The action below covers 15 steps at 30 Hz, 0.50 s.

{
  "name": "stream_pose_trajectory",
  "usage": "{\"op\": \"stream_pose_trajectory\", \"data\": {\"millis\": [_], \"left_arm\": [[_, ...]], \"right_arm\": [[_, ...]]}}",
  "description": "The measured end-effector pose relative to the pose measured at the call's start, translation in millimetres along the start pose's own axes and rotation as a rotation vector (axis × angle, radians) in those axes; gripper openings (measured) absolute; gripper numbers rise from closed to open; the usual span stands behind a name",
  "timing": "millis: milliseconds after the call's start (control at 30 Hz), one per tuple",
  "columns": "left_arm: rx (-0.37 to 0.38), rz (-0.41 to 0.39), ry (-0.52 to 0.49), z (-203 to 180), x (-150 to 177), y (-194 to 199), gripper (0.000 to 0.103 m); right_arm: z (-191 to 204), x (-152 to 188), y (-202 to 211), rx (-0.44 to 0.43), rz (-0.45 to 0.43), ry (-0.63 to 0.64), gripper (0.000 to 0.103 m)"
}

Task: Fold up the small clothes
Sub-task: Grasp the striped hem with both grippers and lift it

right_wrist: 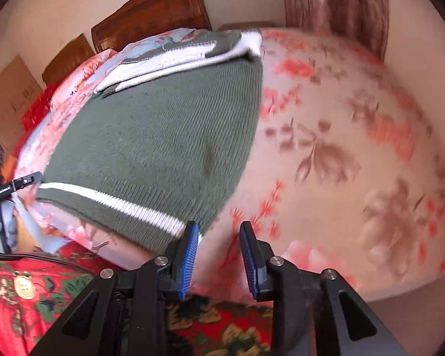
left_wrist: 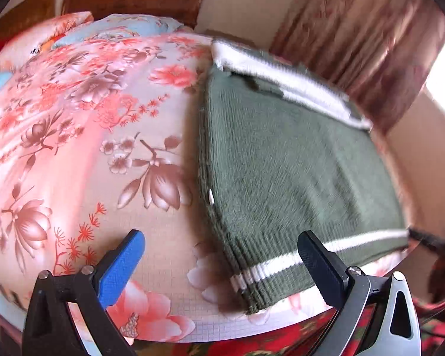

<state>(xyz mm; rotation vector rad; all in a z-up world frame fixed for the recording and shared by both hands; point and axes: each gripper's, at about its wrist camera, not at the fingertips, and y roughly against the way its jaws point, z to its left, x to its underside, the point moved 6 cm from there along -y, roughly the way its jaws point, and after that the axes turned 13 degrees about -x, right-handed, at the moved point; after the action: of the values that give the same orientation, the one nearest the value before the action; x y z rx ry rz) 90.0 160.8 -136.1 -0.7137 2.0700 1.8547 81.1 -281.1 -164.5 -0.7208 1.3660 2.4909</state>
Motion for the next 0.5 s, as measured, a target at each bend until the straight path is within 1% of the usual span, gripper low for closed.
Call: {"op": "stream_pose_trajectory", "data": {"millis": [67, 133, 200, 233, 267, 333, 367, 433, 500], "left_arm": [[0.022, 0.008, 0.017, 0.5, -0.9, 0.1, 0.103], [0.04, 0.022, 0.019, -1.3, -0.2, 1.0, 0.103], [0.098, 0.05, 0.022, -6.5, 1.6, 4.6, 0.103], [0.128, 0.062, 0.028, -9.2, 3.1, 5.7, 0.103], [0.138, 0.066, 0.033, -10.4, 4.8, 5.9, 0.103], [0.142, 0.061, 0.035, -10.8, 5.4, 6.8, 0.103], [0.142, 0.063, 0.042, -10.6, 4.5, 6.0, 0.103], [0.14, 0.07, 0.052, -12.8, 1.8, 5.2, 0.103], [0.14, 0.078, 0.038, -18.6, -1.0, 2.8, 0.103]], "right_arm": [[2.1, -1.6, -2.2, -0.01, -0.009, -0.008, 0.029], [8.2, -3.5, -7.2, -0.043, -0.002, -0.013, 0.03], [17.4, -1.2, -13.4, -0.084, 0.019, -0.013, 0.032], [22.0, 0.0, -15.5, -0.095, 0.029, -0.007, 0.035], [25.4, 1.1, -16.5, -0.099, 0.035, 0.001, 0.036], [27.9, 3.7, -15.5, -0.129, 0.034, -0.005, 0.049], [27.8, 3.8, -15.3, -0.158, 0.028, -0.021, 0.051], [26.0, 1.5, -16.0, -0.186, 0.013, -0.048, 0.054], [27.1, -3.7, -19.6, -0.18, 0.005, -0.053, 0.054]]}}
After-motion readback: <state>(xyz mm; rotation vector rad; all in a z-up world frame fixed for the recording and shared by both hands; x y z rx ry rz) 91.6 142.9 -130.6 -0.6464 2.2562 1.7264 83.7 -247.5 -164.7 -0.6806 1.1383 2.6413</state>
